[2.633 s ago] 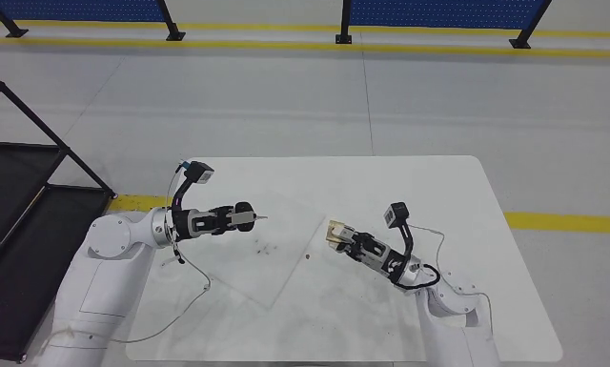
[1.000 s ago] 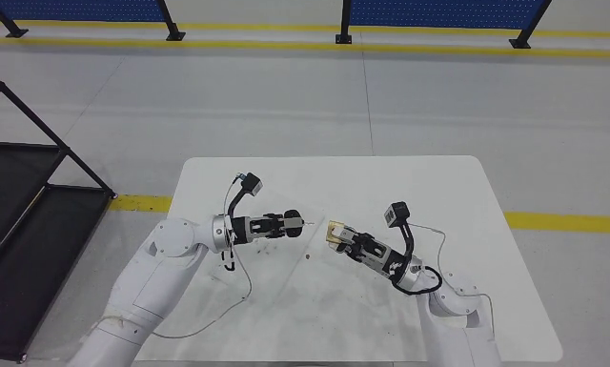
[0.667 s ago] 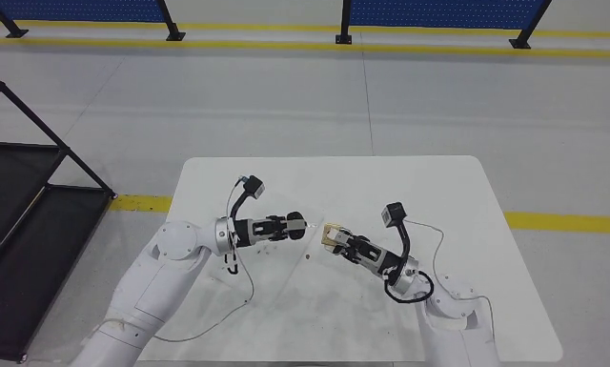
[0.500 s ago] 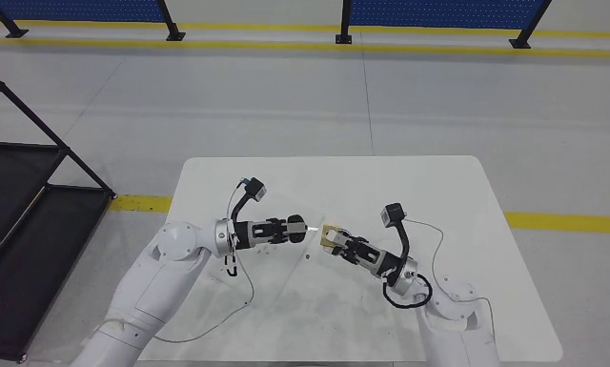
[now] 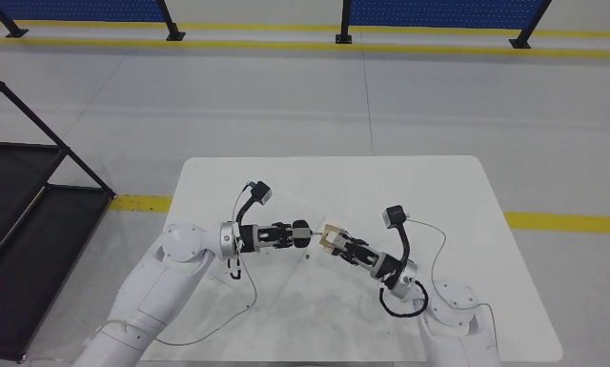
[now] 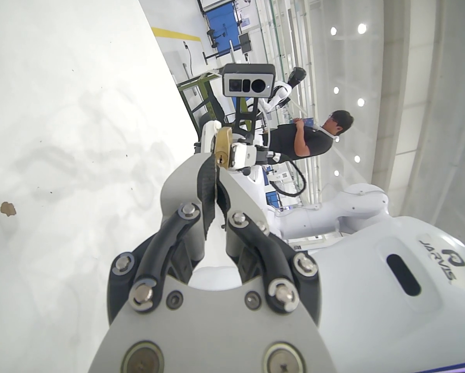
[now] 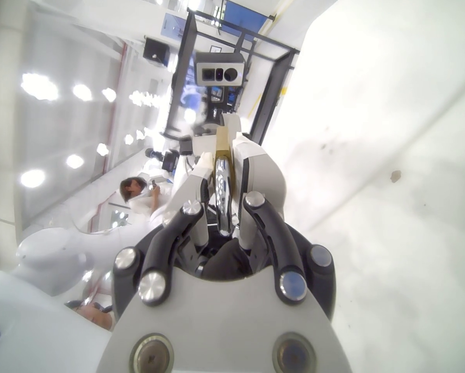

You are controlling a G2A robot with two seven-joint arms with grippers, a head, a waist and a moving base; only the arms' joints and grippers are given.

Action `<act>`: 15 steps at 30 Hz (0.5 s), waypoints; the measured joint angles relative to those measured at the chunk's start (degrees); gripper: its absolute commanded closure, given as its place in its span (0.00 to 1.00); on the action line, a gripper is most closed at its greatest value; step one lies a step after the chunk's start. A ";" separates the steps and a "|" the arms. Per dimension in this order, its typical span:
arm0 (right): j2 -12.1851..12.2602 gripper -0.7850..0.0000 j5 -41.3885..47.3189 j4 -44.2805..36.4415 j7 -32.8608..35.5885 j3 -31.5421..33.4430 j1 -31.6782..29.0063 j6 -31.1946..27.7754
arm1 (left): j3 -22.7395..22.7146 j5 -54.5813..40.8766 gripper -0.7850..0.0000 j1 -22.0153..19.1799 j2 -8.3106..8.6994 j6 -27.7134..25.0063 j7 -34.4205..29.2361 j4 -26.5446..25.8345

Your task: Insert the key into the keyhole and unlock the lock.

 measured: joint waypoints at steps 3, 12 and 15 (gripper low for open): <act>0.31 1.00 -0.16 -0.18 -0.89 -0.51 -0.18 0.04 | -0.17 -0.19 1.00 0.02 0.06 0.11 -0.03 0.06; 1.31 1.00 1.71 -0.15 -1.00 -1.41 -0.21 1.03 | -0.61 -0.13 1.00 0.23 0.27 0.08 -0.42 0.17; 1.73 1.00 3.45 0.06 1.09 -1.51 0.23 3.04 | -0.99 -0.37 1.00 0.48 0.41 0.20 -1.05 0.05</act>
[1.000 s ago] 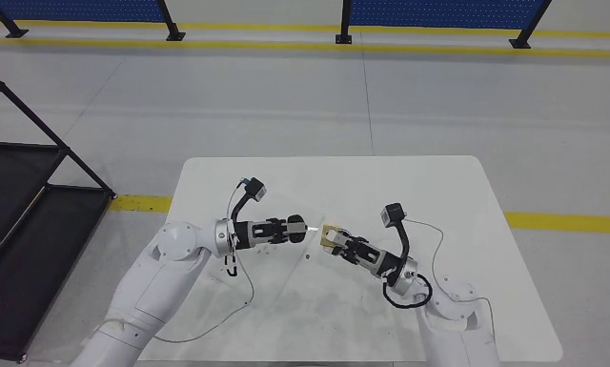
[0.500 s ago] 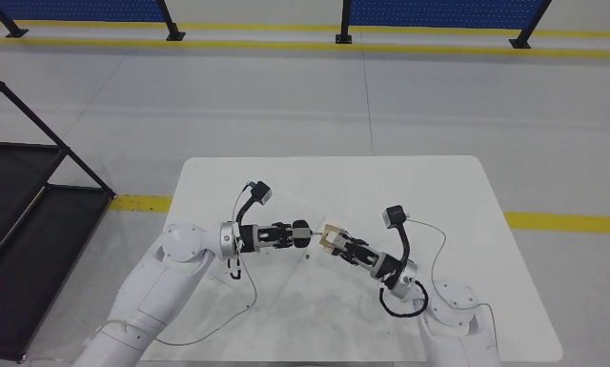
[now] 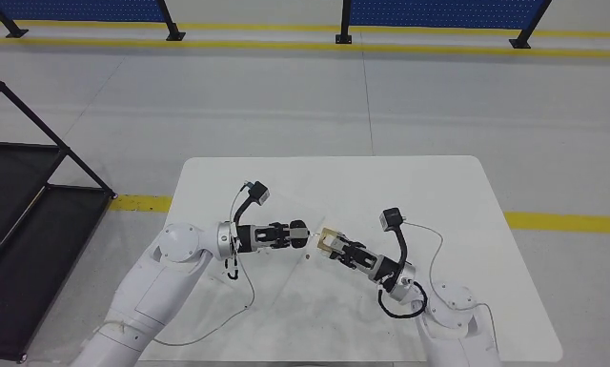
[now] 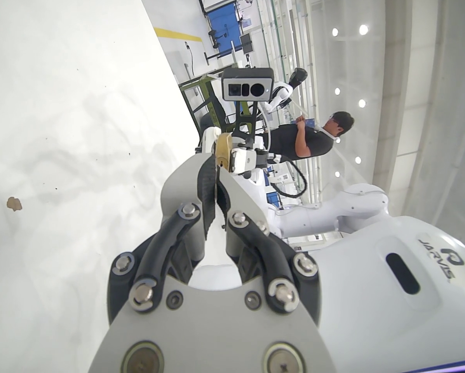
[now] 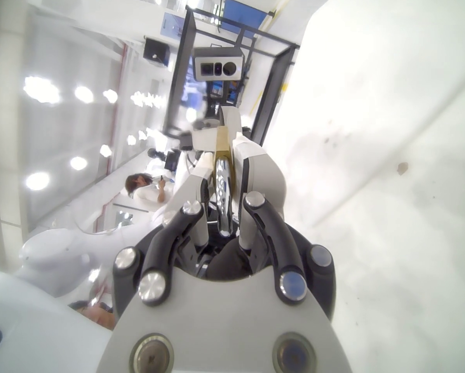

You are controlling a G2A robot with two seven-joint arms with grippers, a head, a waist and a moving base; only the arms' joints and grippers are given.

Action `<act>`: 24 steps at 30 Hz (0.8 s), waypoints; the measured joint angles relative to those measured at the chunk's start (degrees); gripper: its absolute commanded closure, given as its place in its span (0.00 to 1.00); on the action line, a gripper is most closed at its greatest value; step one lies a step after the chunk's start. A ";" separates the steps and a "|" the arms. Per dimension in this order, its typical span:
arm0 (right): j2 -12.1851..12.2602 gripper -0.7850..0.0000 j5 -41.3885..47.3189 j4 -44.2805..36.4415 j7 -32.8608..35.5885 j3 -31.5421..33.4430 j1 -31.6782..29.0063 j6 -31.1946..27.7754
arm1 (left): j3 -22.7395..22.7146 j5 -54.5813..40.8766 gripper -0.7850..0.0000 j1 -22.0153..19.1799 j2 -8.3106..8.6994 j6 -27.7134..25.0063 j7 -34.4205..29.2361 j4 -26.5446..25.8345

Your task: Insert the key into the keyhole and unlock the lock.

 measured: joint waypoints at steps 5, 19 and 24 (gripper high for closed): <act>0.76 1.00 4.97 0.68 5.61 0.52 1.67 4.57 | -1.06 -1.79 1.00 0.90 0.31 -0.06 -1.97 -0.34; 2.53 1.00 9.17 2.74 10.27 -0.02 5.67 9.14 | -2.77 -9.40 1.00 2.70 0.84 -0.32 -8.30 1.10; 3.00 1.00 8.22 3.07 9.05 -0.36 6.41 9.03 | -2.50 -9.41 1.00 2.40 0.92 1.18 -9.24 1.50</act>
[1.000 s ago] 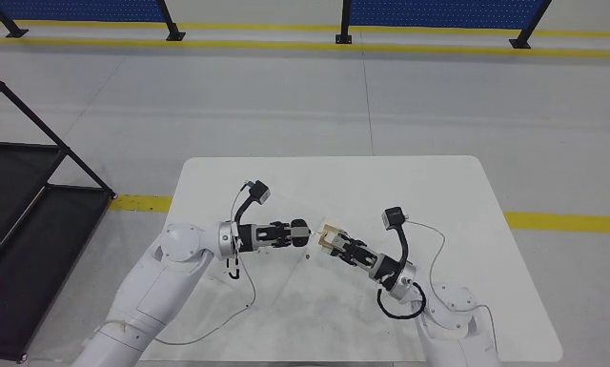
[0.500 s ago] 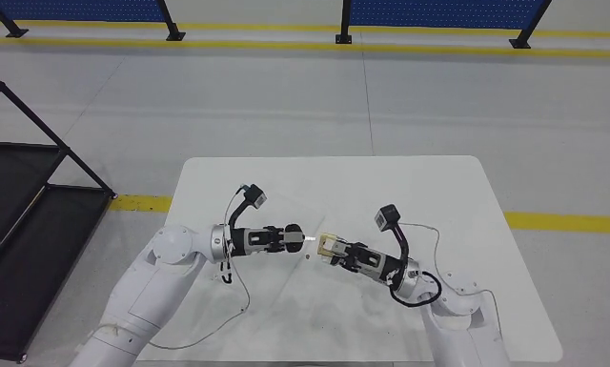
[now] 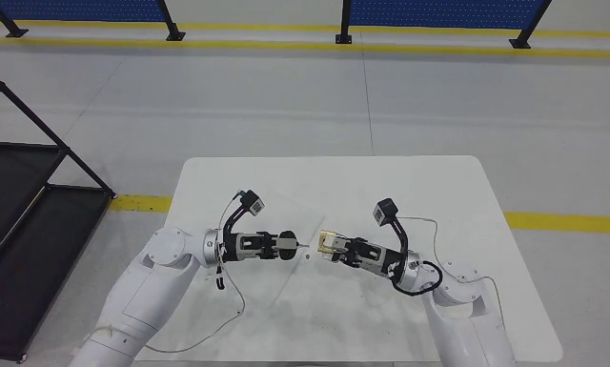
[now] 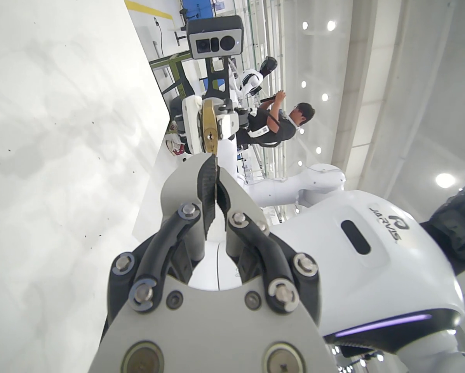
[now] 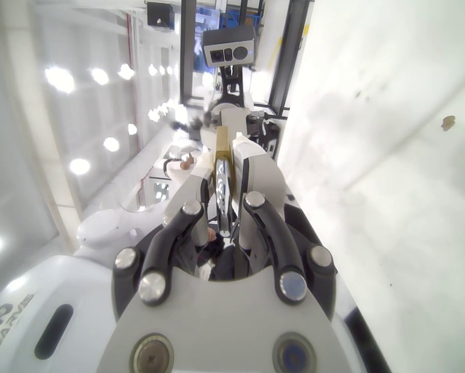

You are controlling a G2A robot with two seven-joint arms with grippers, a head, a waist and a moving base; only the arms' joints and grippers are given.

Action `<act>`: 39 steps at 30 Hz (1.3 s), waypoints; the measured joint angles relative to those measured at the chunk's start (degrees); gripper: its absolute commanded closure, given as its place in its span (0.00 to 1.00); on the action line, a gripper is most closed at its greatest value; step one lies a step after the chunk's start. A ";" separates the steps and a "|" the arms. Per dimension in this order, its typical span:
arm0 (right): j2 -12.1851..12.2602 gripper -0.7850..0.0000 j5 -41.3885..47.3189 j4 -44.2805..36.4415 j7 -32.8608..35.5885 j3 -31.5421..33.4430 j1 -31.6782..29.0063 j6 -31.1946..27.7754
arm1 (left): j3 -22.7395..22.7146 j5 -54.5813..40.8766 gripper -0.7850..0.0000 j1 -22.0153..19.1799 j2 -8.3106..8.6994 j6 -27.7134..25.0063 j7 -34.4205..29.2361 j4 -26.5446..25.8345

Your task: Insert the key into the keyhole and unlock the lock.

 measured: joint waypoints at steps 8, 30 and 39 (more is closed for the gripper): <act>0.00 1.00 -0.04 -0.03 -0.02 0.00 -0.01 -0.03 | 0.08 0.18 1.00 0.11 -0.02 0.18 0.59 -0.17; 0.00 1.00 -0.04 -0.03 -0.02 0.00 -0.01 -0.03 | 2.45 -0.12 1.00 -0.96 -0.49 -1.01 3.23 0.04; 0.00 1.00 -0.04 -0.03 -0.02 0.00 -0.01 -0.03 | 3.23 0.43 1.00 -1.25 -0.64 -1.24 4.32 0.50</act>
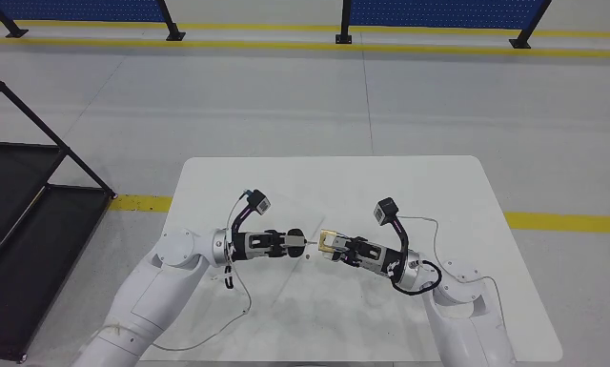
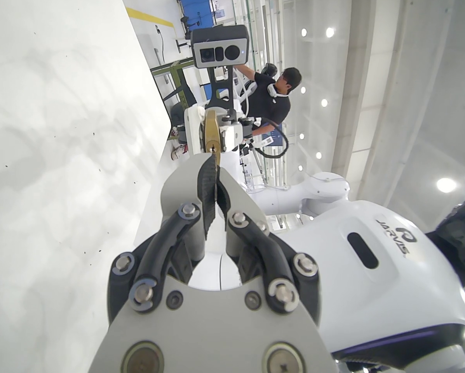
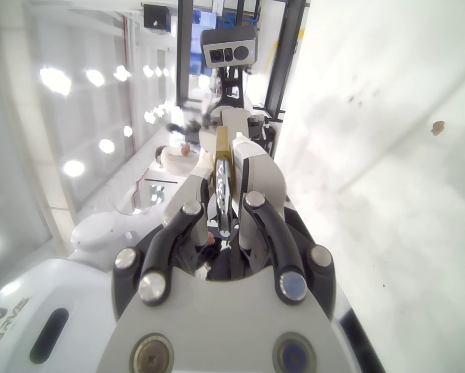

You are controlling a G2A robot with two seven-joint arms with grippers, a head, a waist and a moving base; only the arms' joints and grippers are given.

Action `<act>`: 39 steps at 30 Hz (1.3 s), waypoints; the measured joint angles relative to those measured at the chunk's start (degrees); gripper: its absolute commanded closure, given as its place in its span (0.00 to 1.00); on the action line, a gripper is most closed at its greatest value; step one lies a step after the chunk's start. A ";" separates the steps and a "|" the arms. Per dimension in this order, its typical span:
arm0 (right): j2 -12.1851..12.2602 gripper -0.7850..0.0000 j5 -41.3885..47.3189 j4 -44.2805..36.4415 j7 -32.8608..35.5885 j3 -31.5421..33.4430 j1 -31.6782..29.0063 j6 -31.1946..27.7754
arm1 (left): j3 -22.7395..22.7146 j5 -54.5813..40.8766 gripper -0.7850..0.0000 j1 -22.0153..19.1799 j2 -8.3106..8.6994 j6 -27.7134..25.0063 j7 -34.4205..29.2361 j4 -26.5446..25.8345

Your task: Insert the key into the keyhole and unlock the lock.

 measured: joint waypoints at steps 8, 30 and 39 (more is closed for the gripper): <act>0.00 1.00 0.00 0.00 0.00 0.00 0.00 0.00 | 0.27 -0.12 1.00 -0.51 -0.10 -0.25 0.62 0.33; 0.00 1.00 0.00 0.00 0.00 0.00 0.00 0.00 | 1.22 0.19 1.00 -1.10 -0.28 -0.37 1.01 1.07; 0.00 1.00 0.00 0.00 0.00 0.00 0.00 0.00 | 1.41 -0.17 1.00 -1.44 -0.34 -0.38 0.96 1.38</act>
